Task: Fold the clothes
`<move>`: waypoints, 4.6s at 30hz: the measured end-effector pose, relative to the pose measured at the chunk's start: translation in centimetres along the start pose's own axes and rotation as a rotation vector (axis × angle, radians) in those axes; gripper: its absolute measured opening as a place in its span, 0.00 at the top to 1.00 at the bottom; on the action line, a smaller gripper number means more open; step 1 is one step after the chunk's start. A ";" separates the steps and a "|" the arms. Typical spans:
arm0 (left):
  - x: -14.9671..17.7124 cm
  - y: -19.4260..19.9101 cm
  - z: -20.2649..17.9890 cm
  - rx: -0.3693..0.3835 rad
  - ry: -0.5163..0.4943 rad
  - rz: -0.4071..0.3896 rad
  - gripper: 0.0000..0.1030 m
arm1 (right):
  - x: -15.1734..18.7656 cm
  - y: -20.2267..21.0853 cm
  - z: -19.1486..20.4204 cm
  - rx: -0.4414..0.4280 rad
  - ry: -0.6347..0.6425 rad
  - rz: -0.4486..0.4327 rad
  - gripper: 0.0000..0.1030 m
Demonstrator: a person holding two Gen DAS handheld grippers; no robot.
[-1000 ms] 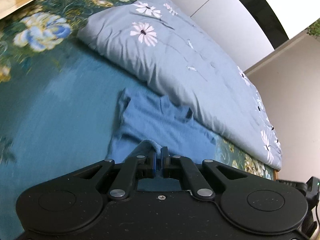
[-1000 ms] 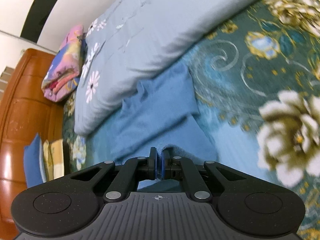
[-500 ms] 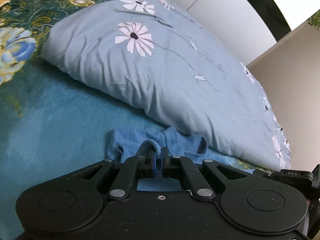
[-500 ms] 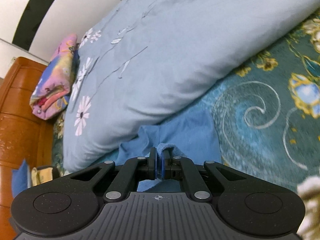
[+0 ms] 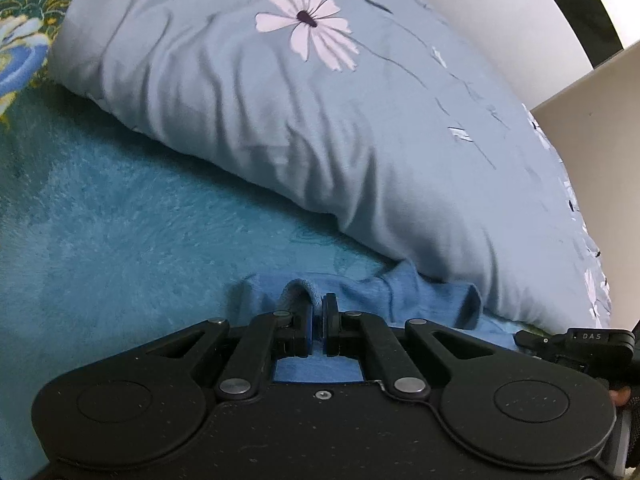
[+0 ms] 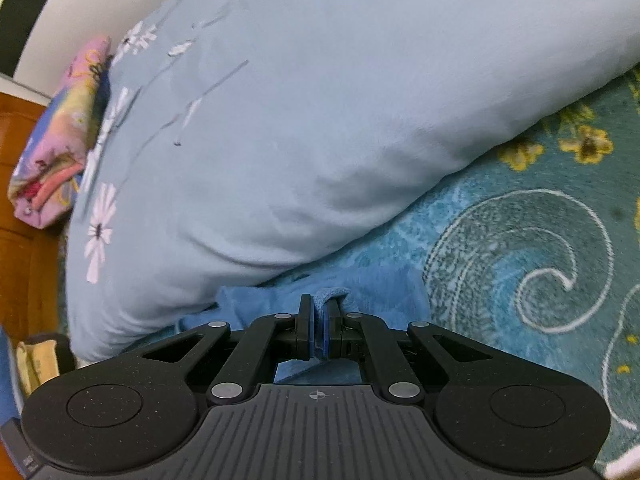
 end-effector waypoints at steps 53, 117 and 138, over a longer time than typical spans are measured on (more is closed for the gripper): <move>10.8 4.1 2.7 0.110 0.162 0.070 0.40 | 9.8 2.6 -5.6 -0.031 0.057 0.059 0.44; 23.5 14.0 4.1 0.006 0.387 0.182 0.63 | 23.2 12.3 -11.8 0.135 -0.070 0.043 0.63; 24.3 14.2 4.7 -0.042 0.514 0.049 0.88 | 22.2 12.3 -11.5 0.266 0.062 -0.003 1.00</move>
Point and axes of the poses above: each gripper's, at about its wrist camera, not at the fingertips, and y roughly against the way its jaws point, z to its left, x to its underside, the point moved 2 cm from there along -y, roughly the way its jaws point, and after that the axes turned 8 degrees about -y, right-handed, at the moved point
